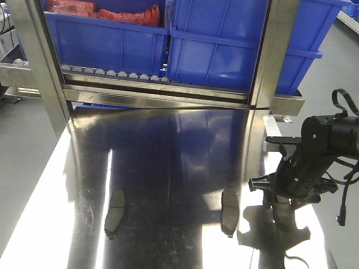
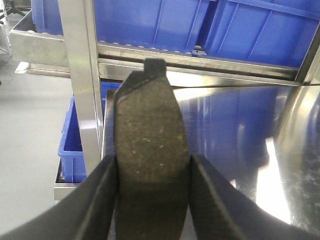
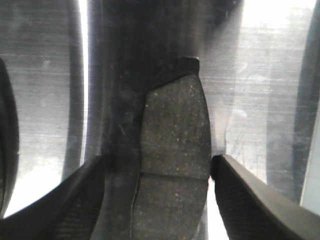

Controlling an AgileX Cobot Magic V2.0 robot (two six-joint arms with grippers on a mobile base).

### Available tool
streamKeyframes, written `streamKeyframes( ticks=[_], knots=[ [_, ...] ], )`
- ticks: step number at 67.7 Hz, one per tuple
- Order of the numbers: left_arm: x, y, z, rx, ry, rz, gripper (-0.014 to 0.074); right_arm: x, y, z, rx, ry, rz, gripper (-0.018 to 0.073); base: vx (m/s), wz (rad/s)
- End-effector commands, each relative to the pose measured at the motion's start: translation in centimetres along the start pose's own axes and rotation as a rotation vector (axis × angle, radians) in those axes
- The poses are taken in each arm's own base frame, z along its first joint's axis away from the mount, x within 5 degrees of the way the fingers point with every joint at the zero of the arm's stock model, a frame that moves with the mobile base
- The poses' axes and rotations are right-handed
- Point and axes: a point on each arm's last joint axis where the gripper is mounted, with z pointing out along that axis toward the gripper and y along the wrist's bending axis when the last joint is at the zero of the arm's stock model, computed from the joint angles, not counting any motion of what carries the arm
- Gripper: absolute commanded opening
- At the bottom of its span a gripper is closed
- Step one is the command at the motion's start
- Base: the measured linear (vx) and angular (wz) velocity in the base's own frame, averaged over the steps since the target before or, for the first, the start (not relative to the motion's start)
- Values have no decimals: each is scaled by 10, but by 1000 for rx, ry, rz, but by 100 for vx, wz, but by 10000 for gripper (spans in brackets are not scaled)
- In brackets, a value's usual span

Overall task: Move and align brake pads A on conveyor
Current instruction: 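Grasp that brake pad with the right gripper and lift it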

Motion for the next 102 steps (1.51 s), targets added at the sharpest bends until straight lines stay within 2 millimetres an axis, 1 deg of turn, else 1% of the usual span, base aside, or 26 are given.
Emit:
streamKeyframes(
  ticks=[1, 8, 13, 18, 25, 26, 31, 36, 46, 58, 60, 64, 65, 69, 71, 81, 89, 102],
  knots=[
    [-19, -2, -4, 11, -131, -2, -6, -8, 1, -15, -4, -74, -4, 468, 0, 0],
    [-19, -2, -4, 11, -131, -2, -6, -11, 1, -12, -2, -61, -4, 448, 0, 0],
    [-19, -2, -4, 11, -131, -2, -6, -13, 2, -13, -2, -63, -5, 397, 0, 0],
    [-19, -2, -4, 11, -131, -2, -6, -14, 2, -14, -2, -66, -6, 297, 0, 0],
    [-19, -2, -4, 11, -131, -2, -6, -13, 0, -16, 15, -55, -19, 125, 0, 0],
    [-19, -2, -4, 11, -131, -2, -6, -13, 0, -17, 17, -54, -20, 88, 0, 0],
    [-19, -2, -4, 11, -131, -2, -6, -11, -1, -20, 33, -50, -29, -18, 0, 0],
    [-19, -2, -4, 11, -131, -2, -6, -9, -3, -27, 51, -66, -35, -14, 0, 0],
    [-19, -2, -4, 11, -131, -2, -6, 1, -5, -60, 53, -185, -38, -11, 0, 0],
    [-19, -2, -4, 11, -131, -2, -6, 30, -8, -107, 41, -380, -52, -10, 0, 0],
    [-19, -2, -4, 11, -131, -2, -6, 37, -9, -116, 40, -419, -56, -10, 0, 0],
    [-19, -2, -4, 11, -131, -2, -6, 48, -11, -128, 42, -476, -64, -10, 0, 0],
    [-19, -2, -4, 11, -131, -2, -6, 52, -11, -134, 39, -503, -65, -10, 0, 0],
    [-19, -2, -4, 11, -131, -2, -6, 64, -12, -143, 32, -554, -66, -10, 0, 0],
    [-19, -2, -4, 11, -131, -2, -6, 72, -13, -151, 28, -589, -66, -10, 0, 0],
    [-19, -2, -4, 11, -131, -2, -6, 105, -17, -171, 11, -699, -65, -10, 0, 0],
    [-19, -2, -4, 11, -131, -2, -6, 136, -20, -185, -2, -812, -77, -10, 0, 0],
    [-19, -2, -4, 11, -131, -2, -6, 182, -26, -193, -16, -1006, -102, -10, 0, 0]
  ],
)
